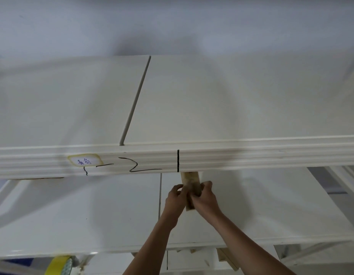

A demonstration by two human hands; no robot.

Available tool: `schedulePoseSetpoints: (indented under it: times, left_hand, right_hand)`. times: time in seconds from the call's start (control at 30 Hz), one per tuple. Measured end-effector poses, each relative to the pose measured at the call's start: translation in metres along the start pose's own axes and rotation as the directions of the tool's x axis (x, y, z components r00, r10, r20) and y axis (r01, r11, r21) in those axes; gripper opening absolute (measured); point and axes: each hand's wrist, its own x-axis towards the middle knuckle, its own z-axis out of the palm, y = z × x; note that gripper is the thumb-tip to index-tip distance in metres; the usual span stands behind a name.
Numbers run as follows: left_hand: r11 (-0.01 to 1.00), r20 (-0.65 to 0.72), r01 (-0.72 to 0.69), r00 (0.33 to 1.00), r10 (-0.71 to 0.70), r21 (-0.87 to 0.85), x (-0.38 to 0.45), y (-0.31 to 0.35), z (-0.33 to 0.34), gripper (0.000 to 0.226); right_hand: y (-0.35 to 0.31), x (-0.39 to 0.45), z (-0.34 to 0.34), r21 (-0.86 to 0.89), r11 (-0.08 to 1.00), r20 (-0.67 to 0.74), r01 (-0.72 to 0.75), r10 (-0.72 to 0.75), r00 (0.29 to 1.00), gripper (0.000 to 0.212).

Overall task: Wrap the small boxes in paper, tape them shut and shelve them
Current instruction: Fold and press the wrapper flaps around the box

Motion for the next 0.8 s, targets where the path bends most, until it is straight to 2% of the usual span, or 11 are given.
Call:
schedulePoseSetpoints:
  times: [0.07, 0.13, 0.2, 0.27, 0.33, 0.4, 0.47, 0.57, 0.67, 0.73, 0.8]
  left_hand:
    - [0.988, 0.019, 0.035, 0.999, -0.032, -0.153, -0.005, 0.006, -0.002, 0.030]
    - [0.980, 0.002, 0.015, 1.000, -0.015, -0.198, -0.001, 0.002, -0.009, 0.040]
    - [0.961, 0.061, 0.048, 0.998, -0.033, -0.272, -0.001, -0.004, -0.017, 0.042]
    - [0.937, 0.183, 0.114, 0.981, -0.055, -0.330, 0.000, -0.010, -0.021, 0.044]
    - [0.942, 0.224, 0.114, 0.974, -0.042, -0.316, -0.002, -0.012, -0.020, 0.046]
    - [0.941, 0.230, 0.109, 0.973, -0.034, -0.321, -0.003, -0.013, -0.018, 0.051]
    - [0.948, 0.216, 0.101, 0.976, -0.035, -0.303, -0.003, -0.013, -0.017, 0.055]
    - [0.956, 0.185, 0.085, 0.982, -0.033, -0.282, -0.001, -0.015, -0.015, 0.051]
    - [0.969, 0.138, 0.070, 0.990, -0.038, -0.237, 0.003, -0.015, -0.013, 0.069]
    - [0.989, 0.058, 0.071, 0.996, -0.064, -0.132, 0.005, -0.014, -0.011, 0.074]
    - [1.000, -0.066, 0.011, 0.998, -0.009, 0.029, 0.005, -0.011, -0.010, 0.061]
  right_hand:
    - [-0.001, -0.005, 0.002, -0.036, 0.994, -0.036, 0.098, -0.100, 0.994, 0.017]
    - [0.000, -0.003, 0.000, -0.081, 0.985, -0.139, 0.154, -0.164, 0.977, 0.024]
    - [0.003, 0.003, -0.005, -0.071, 0.990, -0.189, 0.122, -0.134, 0.973, 0.017]
    - [0.002, 0.007, -0.009, 0.036, 0.999, -0.058, -0.005, 0.007, 0.998, 0.033]
    - [-0.001, 0.005, -0.010, 0.125, 0.984, 0.137, -0.129, 0.112, 0.984, 0.051]
    - [0.002, 0.005, -0.010, 0.085, 0.990, 0.179, -0.110, 0.094, 0.979, 0.055]
    - [0.003, 0.000, -0.008, 0.114, 0.989, 0.169, -0.095, 0.075, 0.983, 0.049]
    - [0.008, 0.000, -0.001, 0.149, 0.984, 0.147, -0.099, 0.077, 0.986, 0.043]
    - [0.011, 0.003, 0.007, 0.122, 0.985, 0.041, -0.119, 0.114, 0.993, 0.051]
    - [0.013, 0.004, 0.008, 0.133, 0.978, -0.041, -0.162, 0.169, 0.985, 0.056]
    - [0.009, 0.003, 0.005, 0.169, 0.972, -0.045, -0.162, 0.171, 0.984, 0.056]
